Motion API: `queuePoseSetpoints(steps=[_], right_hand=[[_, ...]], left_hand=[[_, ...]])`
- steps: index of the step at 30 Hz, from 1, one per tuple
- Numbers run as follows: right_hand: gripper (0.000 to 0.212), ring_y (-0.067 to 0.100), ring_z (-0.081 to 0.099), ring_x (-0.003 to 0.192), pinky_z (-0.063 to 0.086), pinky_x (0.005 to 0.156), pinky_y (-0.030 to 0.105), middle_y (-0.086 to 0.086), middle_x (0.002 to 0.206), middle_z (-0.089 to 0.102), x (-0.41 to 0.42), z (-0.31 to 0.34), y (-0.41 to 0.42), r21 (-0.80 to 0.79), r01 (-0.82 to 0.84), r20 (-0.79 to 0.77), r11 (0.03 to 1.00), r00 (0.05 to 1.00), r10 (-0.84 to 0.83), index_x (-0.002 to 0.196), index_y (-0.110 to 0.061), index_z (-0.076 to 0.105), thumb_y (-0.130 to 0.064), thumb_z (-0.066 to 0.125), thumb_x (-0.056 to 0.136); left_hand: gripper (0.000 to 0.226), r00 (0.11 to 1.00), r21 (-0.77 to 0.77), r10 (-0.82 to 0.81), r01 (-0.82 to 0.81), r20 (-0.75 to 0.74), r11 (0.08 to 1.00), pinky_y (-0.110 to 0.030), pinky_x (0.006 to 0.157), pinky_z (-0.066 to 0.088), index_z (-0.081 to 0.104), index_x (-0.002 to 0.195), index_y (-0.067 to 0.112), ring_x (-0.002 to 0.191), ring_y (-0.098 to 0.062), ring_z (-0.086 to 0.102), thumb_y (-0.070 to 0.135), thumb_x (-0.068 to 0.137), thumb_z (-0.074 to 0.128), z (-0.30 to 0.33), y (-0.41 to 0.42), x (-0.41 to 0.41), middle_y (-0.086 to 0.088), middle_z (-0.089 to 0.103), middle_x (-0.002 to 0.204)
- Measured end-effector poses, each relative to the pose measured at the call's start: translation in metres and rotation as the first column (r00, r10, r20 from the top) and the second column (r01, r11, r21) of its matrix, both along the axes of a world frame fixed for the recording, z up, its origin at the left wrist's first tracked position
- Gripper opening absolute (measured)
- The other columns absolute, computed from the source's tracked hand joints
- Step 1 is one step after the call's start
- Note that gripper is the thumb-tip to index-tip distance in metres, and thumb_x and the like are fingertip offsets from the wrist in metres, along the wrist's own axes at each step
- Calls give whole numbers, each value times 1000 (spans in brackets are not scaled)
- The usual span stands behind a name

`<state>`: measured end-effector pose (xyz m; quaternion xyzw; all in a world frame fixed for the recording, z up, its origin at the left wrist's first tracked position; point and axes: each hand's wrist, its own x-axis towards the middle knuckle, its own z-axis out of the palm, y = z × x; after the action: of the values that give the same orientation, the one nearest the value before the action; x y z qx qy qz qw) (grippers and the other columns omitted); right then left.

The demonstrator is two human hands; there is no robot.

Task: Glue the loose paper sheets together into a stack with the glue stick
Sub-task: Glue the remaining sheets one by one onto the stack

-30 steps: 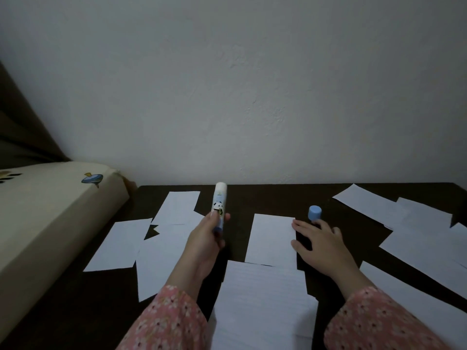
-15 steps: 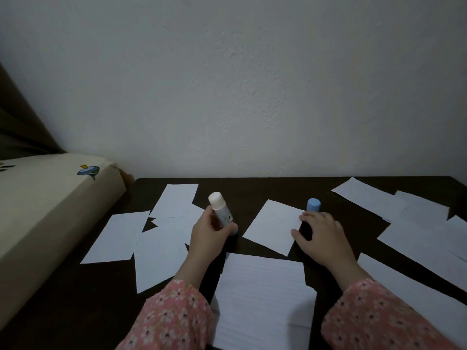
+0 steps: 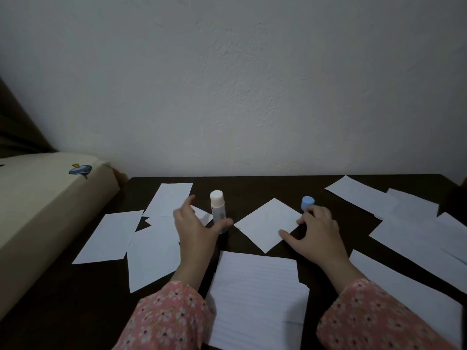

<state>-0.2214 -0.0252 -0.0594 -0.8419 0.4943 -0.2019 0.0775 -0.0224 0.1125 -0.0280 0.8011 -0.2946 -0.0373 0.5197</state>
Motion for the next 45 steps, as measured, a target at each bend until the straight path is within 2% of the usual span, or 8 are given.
queuePoseSetpoints(steps=[3, 6, 10, 14, 17, 20, 23, 45], right_hand=[[46, 15, 28, 132, 33, 102, 36, -4, 135, 41, -2, 3, 1, -16, -27, -2, 1000, 1000, 27, 98, -26, 60, -67, 58, 78], [30, 14, 45, 120, 37, 91, 33, -6, 123, 54, -5, 4, 5, -196, -97, 27, 976, 994, 104, 87, -27, 64, -56, 57, 83], [29, 10, 55, 88, 42, 75, 28, -7, 92, 60, -11, 14, 17, -310, -98, 292, 946, 937, 193, 84, -24, 65, -47, 49, 89], [22, 7, 52, 78, 48, 67, 28, -13, 80, 55, -31, 36, 28, -131, -16, 557, 991, 826, 87, 83, -24, 60, -43, 53, 92], [18, 7, 53, 93, 48, 78, 26, -12, 96, 56, -57, 46, 37, 107, 29, 324, 994, 944, -63, 98, -30, 60, -46, 55, 91], [51, 15, 41, 125, 42, 101, 37, -3, 135, 44, -82, 47, 48, 283, 191, -106, 940, 980, -167, 133, -32, 48, -54, 57, 88], [77, 22, 27, 138, 30, 111, 43, 3, 150, 28, -93, 40, 58, 340, 272, -237, 900, 951, -197, 149, -20, 29, -56, 56, 87], [24, 10, 53, 103, 42, 92, 29, -6, 110, 64, -81, 12, 53, 73, 96, 170, 993, 980, -107, 118, -26, 66, -30, 54, 97]], left_hand=[[61, 978, -164, -20, 55, 210, 985, -16, 87, 37, 49, 123, 20, 107, -6, 45, 36, 72, 80, 12, 7, -18, 7, 47, 116], [28, 831, 144, -379, 352, 408, 925, -11, 80, 39, 58, 106, 28, 96, -2, 50, 40, 83, 69, 13, 3, -45, 13, 51, 105], [31, 854, 338, -459, 368, 246, 866, -25, 99, 41, 55, 120, 35, 116, -3, 43, 40, 90, 60, -5, -5, -67, 16, 45, 124], [38, 848, 463, -454, 299, 272, 835, -32, 104, 40, 54, 128, 24, 122, -10, 47, 40, 94, 54, -7, -10, -65, 7, 49, 135], [36, 840, 530, -474, 285, 264, 799, -32, 105, 38, 57, 125, 20, 123, -12, 47, 39, 94, 53, -5, -14, -64, 4, 50, 135], [31, 833, 529, -496, 315, 243, 788, -28, 105, 37, 61, 119, 17, 124, -12, 46, 34, 95, 55, -4, -17, -63, 4, 50, 136], [24, 831, 519, -515, 352, 209, 779, -23, 99, 38, 64, 114, 14, 120, -13, 50, 27, 94, 56, -5, -18, -61, 3, 52, 134], [44, 764, 538, -633, 482, 129, 692, -24, 107, 30, 51, 137, 25, 134, -8, 37, 28, 93, 58, -11, -10, -38, 11, 40, 148]])
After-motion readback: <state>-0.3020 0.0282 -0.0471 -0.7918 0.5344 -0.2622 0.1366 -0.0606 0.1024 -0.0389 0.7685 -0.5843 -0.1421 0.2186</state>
